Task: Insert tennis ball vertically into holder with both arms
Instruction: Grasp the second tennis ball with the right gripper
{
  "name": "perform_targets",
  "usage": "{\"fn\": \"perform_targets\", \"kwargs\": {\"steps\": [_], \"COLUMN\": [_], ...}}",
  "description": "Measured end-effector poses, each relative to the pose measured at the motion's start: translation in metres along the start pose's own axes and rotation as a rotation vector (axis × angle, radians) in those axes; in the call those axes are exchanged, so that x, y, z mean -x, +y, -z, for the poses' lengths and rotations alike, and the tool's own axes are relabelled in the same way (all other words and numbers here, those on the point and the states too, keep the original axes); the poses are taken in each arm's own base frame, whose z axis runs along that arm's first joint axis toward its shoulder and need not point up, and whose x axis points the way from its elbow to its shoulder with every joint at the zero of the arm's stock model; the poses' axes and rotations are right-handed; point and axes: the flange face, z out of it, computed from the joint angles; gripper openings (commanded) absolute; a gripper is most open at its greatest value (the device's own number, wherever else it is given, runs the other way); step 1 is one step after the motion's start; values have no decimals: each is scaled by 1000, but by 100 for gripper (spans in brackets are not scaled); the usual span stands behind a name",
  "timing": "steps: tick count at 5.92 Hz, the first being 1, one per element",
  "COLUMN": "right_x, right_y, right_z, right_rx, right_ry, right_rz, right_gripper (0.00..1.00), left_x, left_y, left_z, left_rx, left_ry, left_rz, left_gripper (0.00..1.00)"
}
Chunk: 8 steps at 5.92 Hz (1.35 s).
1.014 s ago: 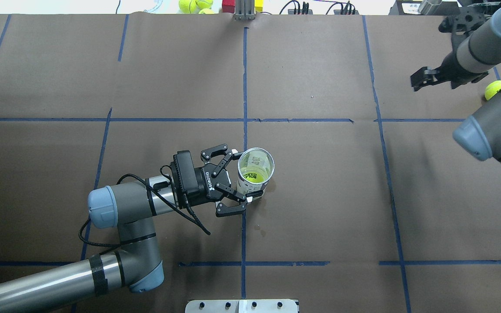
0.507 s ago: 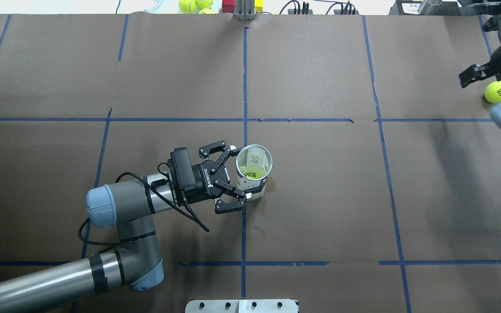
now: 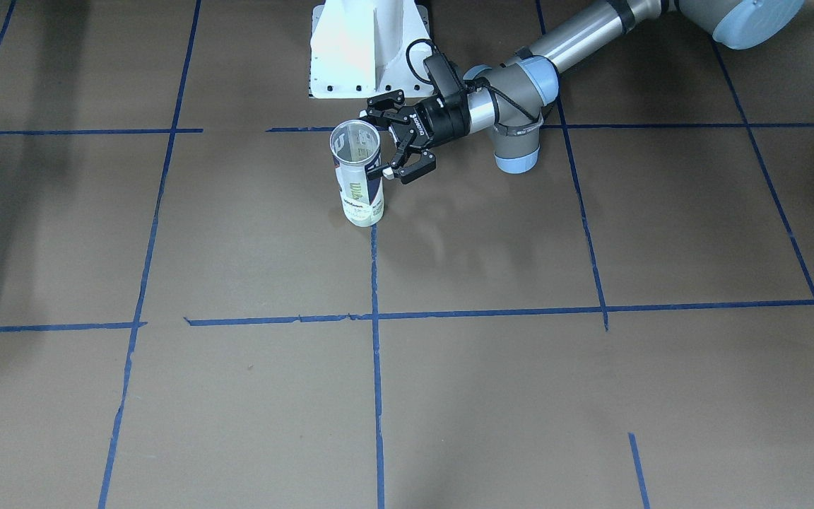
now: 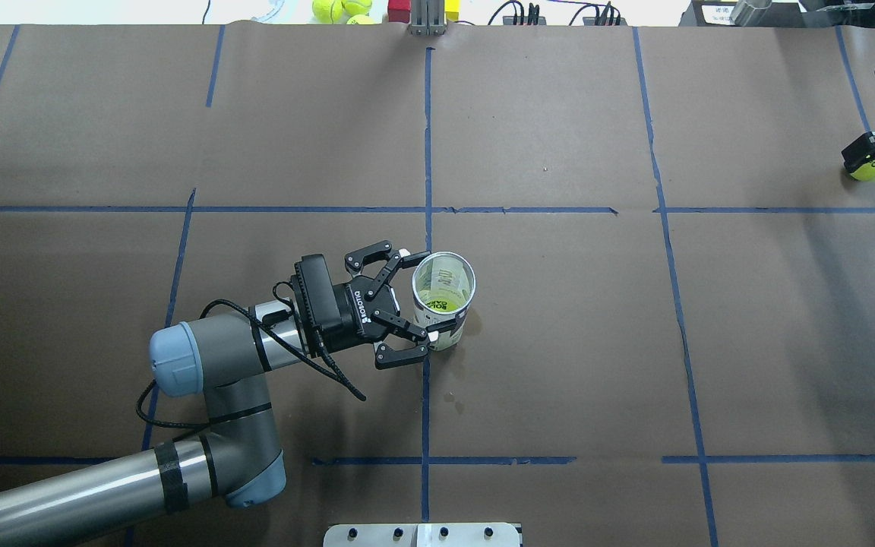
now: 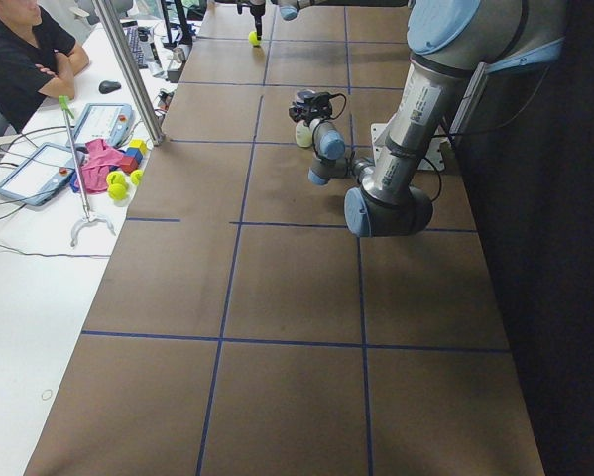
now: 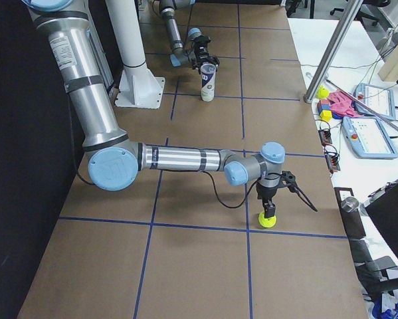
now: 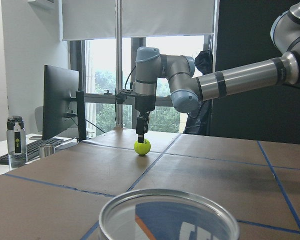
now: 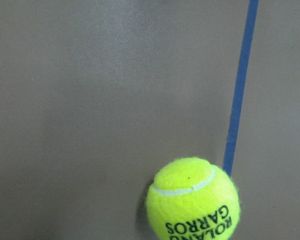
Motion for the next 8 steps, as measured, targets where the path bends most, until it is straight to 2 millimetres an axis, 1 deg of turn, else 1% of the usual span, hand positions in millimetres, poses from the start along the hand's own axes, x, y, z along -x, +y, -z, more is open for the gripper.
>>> {"fn": "perform_targets", "kwargs": {"steps": [2,5,7,8], "right_x": [-14,-15,-14,-10], "right_y": [0,-11,-11,-10], "right_z": [-22,-28,-32,-36], "right_rx": [-17,-37,-32,-27], "right_ry": [12,46,58,58], "right_rz": [13,23,26,31], "right_gripper": [99,99,98,82], "left_x": [3,3,3,3], "left_y": [-1,-2,-1,-1], "left_z": [0,0,1,1], "left_rx": [-2,-2,-1,-1], "left_ry": [-4,-5,-5,-5], "left_rz": [-3,-3,-3,-4], "left_gripper": [99,99,99,99]}}
